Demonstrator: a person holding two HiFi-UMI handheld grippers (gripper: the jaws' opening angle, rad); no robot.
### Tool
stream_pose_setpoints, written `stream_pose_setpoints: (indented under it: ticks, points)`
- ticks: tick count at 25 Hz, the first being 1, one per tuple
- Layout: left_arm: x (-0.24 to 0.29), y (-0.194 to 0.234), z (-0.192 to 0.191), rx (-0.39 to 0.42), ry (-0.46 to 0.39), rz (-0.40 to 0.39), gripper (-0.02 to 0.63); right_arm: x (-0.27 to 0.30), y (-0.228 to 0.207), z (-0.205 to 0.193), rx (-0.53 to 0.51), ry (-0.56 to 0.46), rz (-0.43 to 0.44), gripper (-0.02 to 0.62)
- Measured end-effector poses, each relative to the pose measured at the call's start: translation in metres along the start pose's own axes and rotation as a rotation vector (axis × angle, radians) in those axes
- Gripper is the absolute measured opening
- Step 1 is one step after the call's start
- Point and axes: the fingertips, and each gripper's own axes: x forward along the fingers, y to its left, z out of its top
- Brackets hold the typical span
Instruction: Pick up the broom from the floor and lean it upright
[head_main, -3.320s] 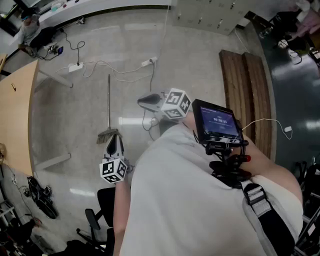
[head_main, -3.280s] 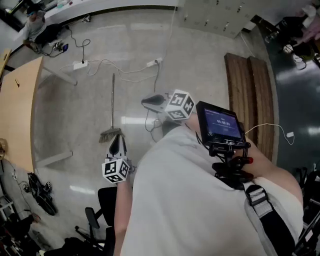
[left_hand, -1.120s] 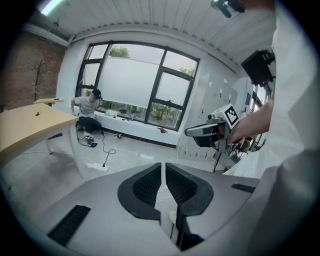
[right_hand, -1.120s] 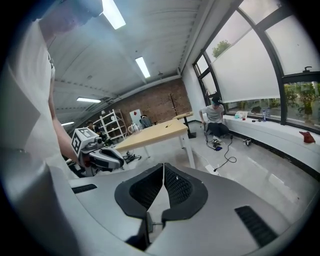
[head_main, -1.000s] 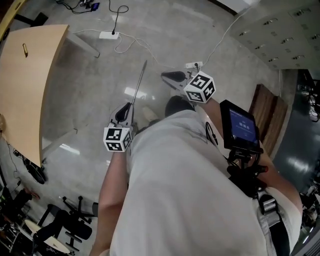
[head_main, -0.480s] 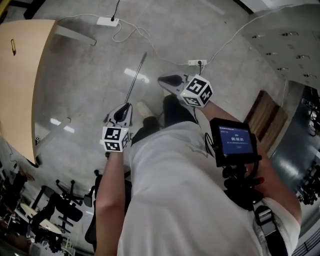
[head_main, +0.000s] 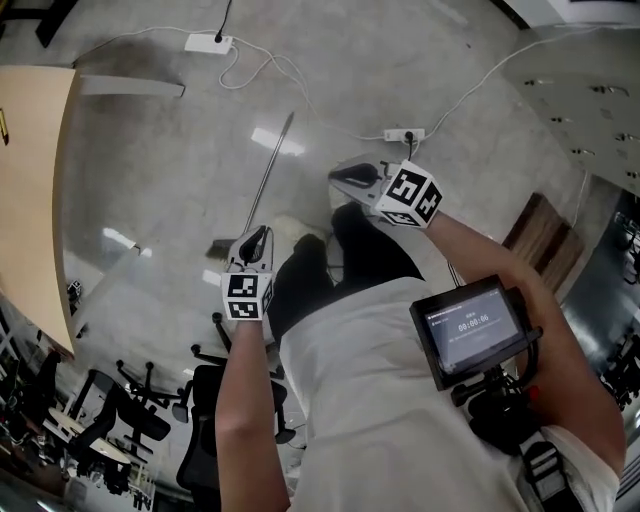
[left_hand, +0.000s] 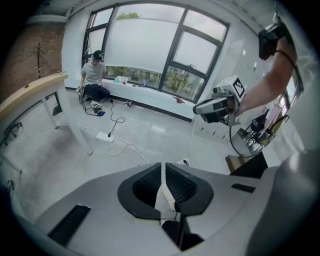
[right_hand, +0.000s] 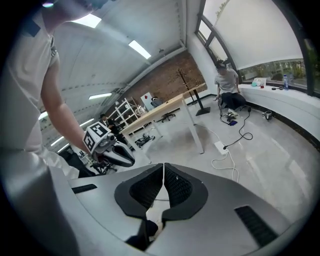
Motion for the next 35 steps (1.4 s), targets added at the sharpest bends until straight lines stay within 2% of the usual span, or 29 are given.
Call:
stream_pose_setpoints:
  ticks: [3,5,9,11,16,22,28,32,35]
  points:
    - [0.024,0.012,-0.014,-0.028,0.021,0.005,0.032,0.015,-0.02,-0.011,0.016,0.008,0.001,0.021]
    - [0.039,0.021,-0.027,-0.02,0.05,0.013,0.032,0.026,-0.03,-0.027,0.023,0.031,-0.001,0.022]
    - [0.066,0.05,-0.067,0.015,0.145,0.1,0.032,0.052,-0.045,-0.065,0.011,0.092,-0.006,0.023]
    - [0.08,0.065,-0.082,0.007,0.166,0.127,0.032,0.063,-0.054,-0.079,-0.019,0.11,-0.014,0.023]
    - [0.129,0.086,-0.115,0.009,0.182,0.087,0.032,0.089,-0.079,-0.103,-0.04,0.082,-0.025,0.023]
    - [0.206,0.116,-0.161,0.035,0.208,0.09,0.032,0.135,-0.128,-0.153,-0.07,0.091,-0.011,0.022]
    - [0.289,0.147,-0.207,0.081,0.289,0.066,0.032,0.177,-0.185,-0.18,-0.101,0.074,0.016,0.023]
    - [0.366,0.185,-0.246,0.091,0.333,0.085,0.032,0.225,-0.238,-0.215,-0.106,0.048,0.028,0.023]
    - [0.408,0.202,-0.263,0.087,0.35,0.102,0.034,0.243,-0.259,-0.229,-0.12,0.046,0.042,0.023]
